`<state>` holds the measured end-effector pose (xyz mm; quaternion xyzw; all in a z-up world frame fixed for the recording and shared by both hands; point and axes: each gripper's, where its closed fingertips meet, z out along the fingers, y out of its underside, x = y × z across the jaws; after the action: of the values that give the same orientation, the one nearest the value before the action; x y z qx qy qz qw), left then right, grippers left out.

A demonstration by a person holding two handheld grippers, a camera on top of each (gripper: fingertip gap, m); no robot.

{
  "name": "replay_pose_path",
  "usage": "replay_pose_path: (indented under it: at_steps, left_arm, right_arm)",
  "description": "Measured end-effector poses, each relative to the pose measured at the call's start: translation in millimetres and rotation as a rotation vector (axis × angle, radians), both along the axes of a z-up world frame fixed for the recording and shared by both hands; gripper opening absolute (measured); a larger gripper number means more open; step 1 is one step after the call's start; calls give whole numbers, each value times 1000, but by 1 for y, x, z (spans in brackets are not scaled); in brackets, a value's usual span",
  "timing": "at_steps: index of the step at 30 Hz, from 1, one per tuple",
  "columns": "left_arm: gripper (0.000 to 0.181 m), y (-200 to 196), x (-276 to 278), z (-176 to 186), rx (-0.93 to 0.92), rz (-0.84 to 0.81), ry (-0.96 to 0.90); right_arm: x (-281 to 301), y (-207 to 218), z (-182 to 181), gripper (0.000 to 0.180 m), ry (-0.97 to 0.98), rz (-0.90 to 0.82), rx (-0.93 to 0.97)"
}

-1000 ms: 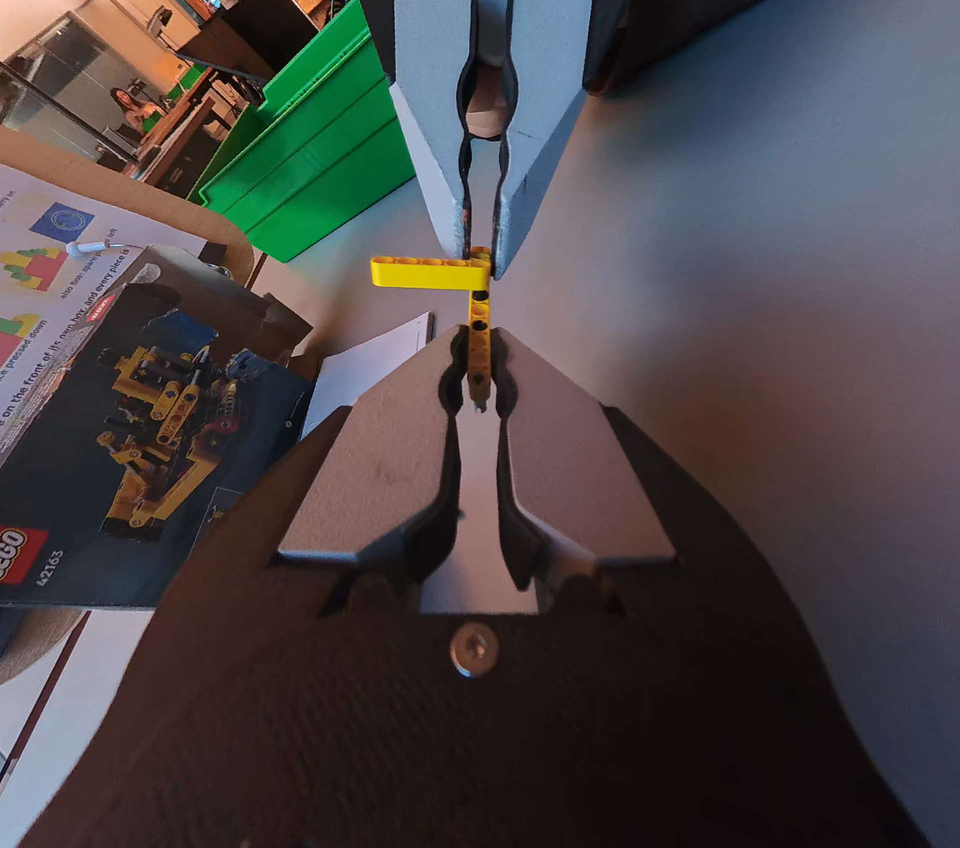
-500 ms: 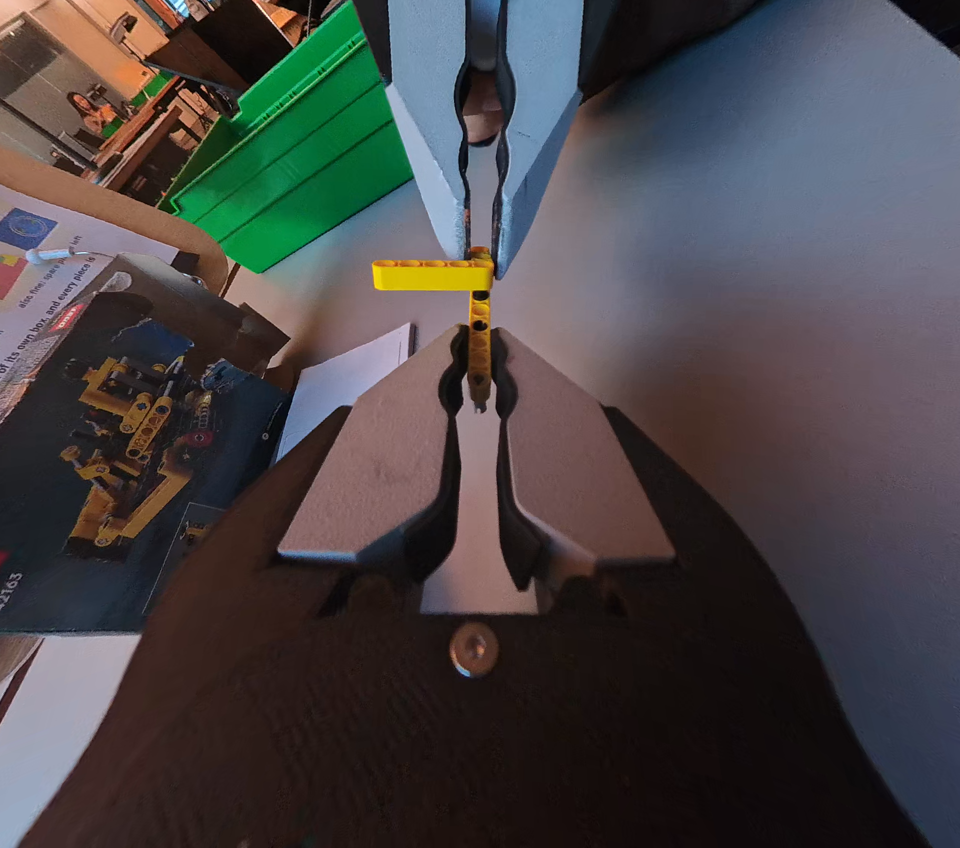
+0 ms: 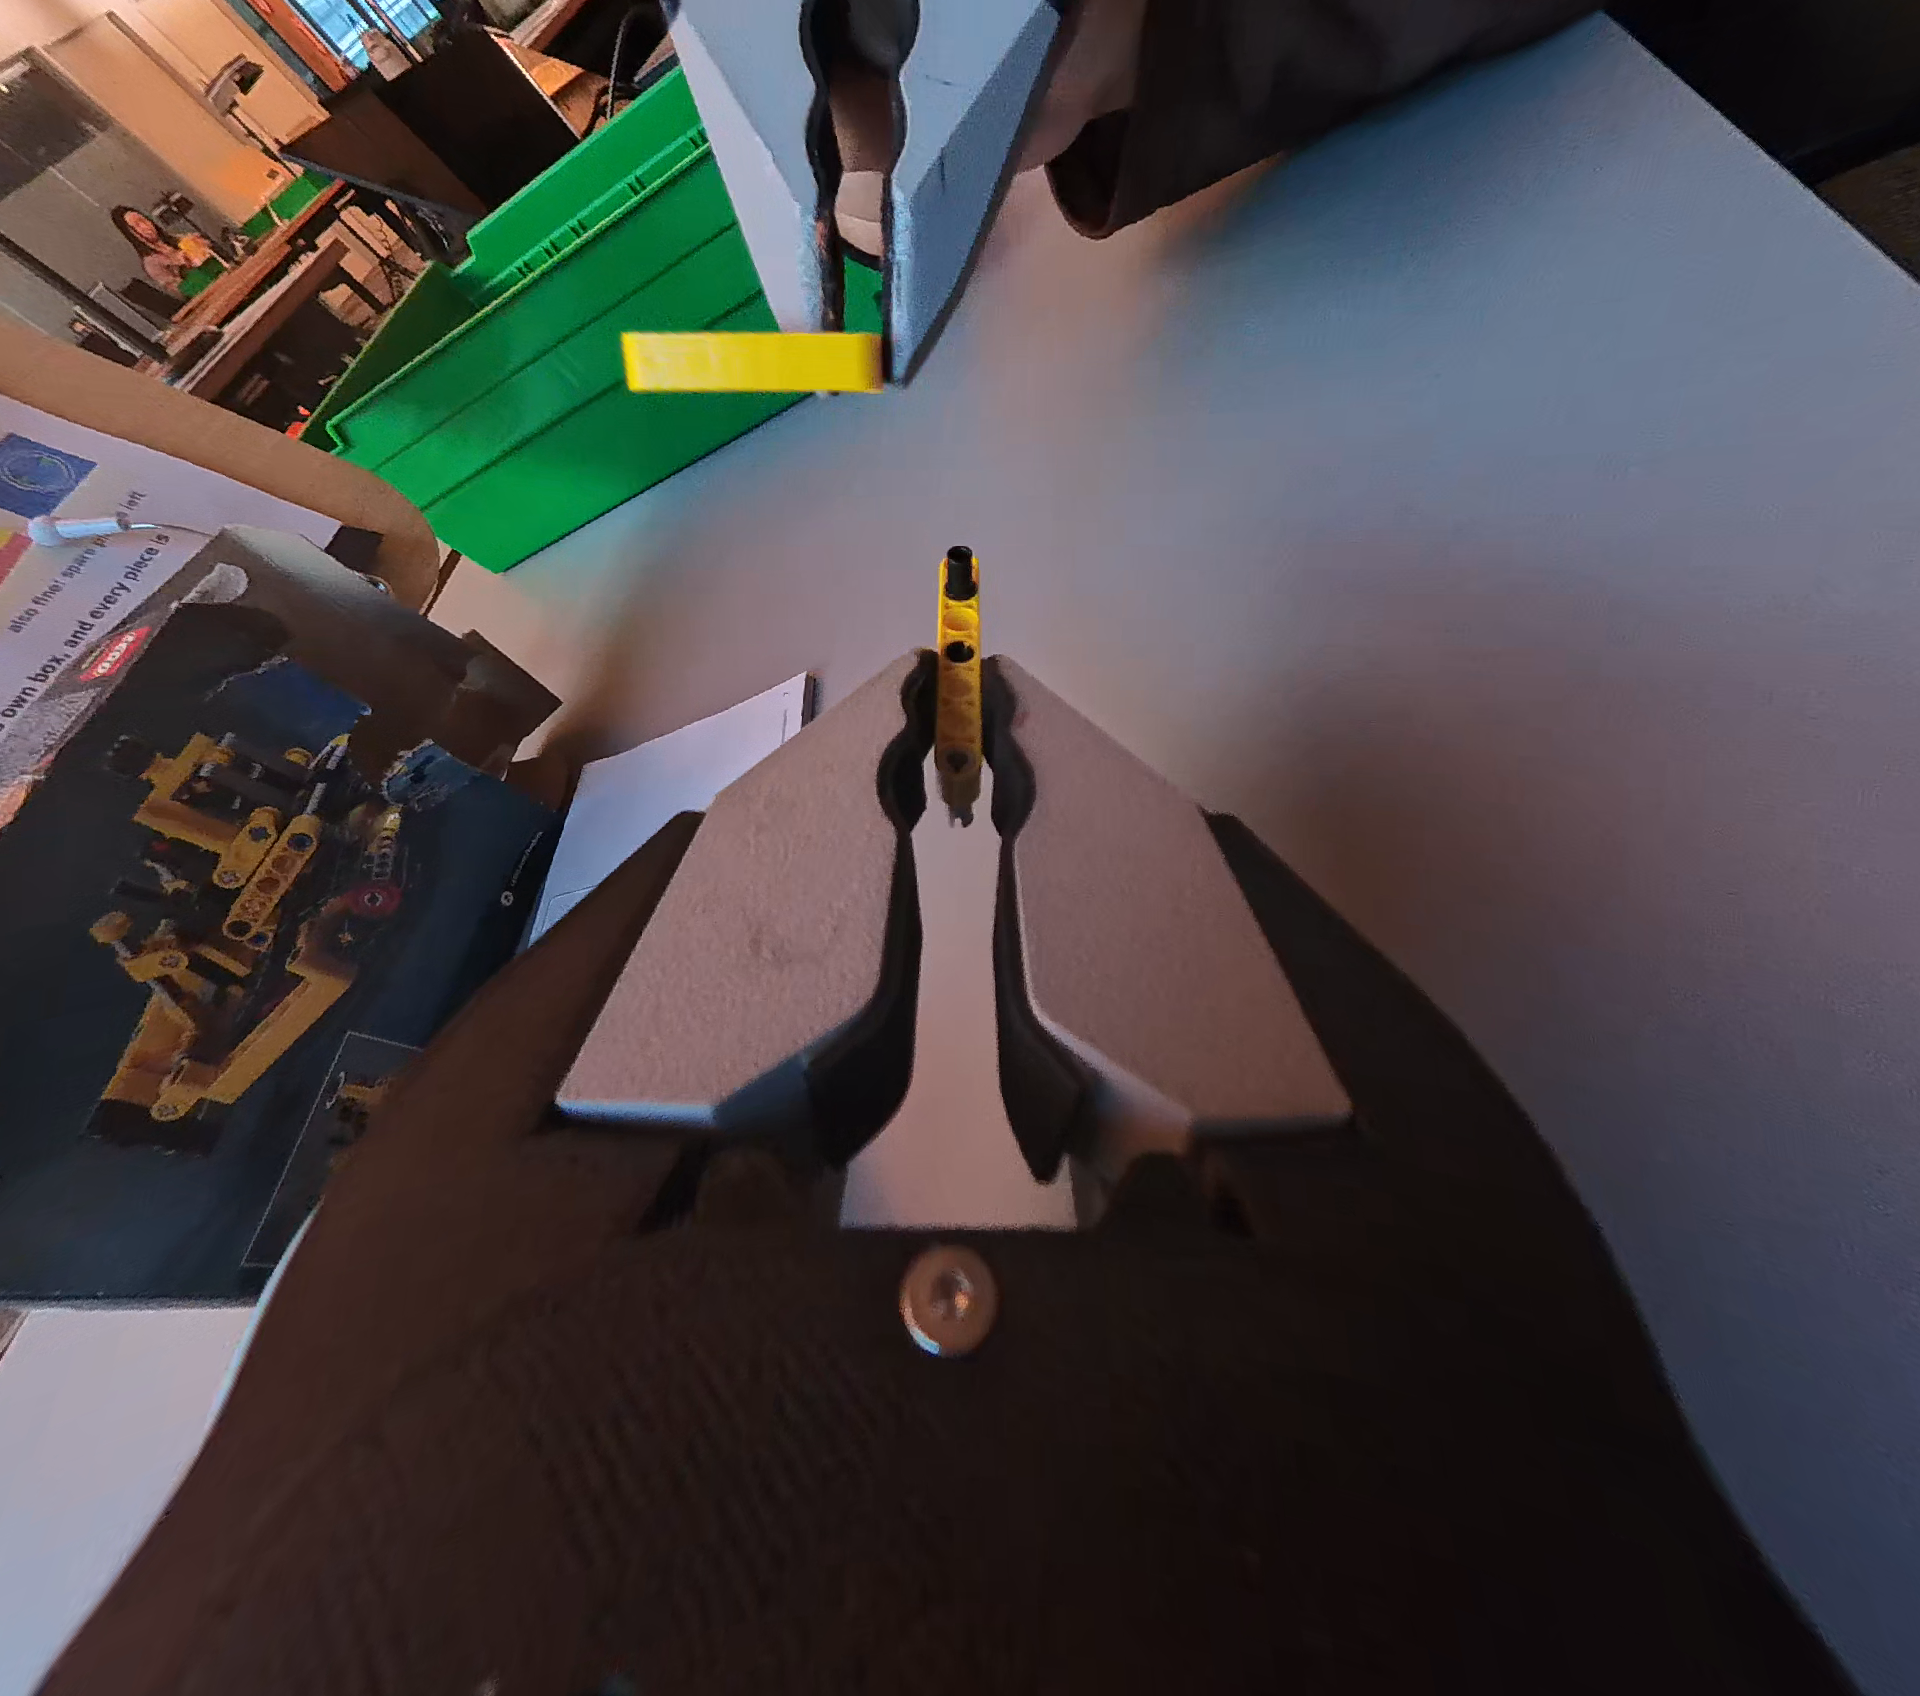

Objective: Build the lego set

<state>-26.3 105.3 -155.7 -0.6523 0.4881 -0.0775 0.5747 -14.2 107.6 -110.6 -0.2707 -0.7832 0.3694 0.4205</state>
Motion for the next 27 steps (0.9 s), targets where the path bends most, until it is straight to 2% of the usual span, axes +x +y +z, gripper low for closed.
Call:
replay_pose_path:
  at_steps: [9,27]
  left_arm:
    - [5,3,0,2,-193,58,-137]
    - [5,2,2,-8,-153,52,-32]
  right_arm:
    - [-10,-1,-21,5,-91,-53,12]
    - [-11,-10,-34,5,-159,-63,69]
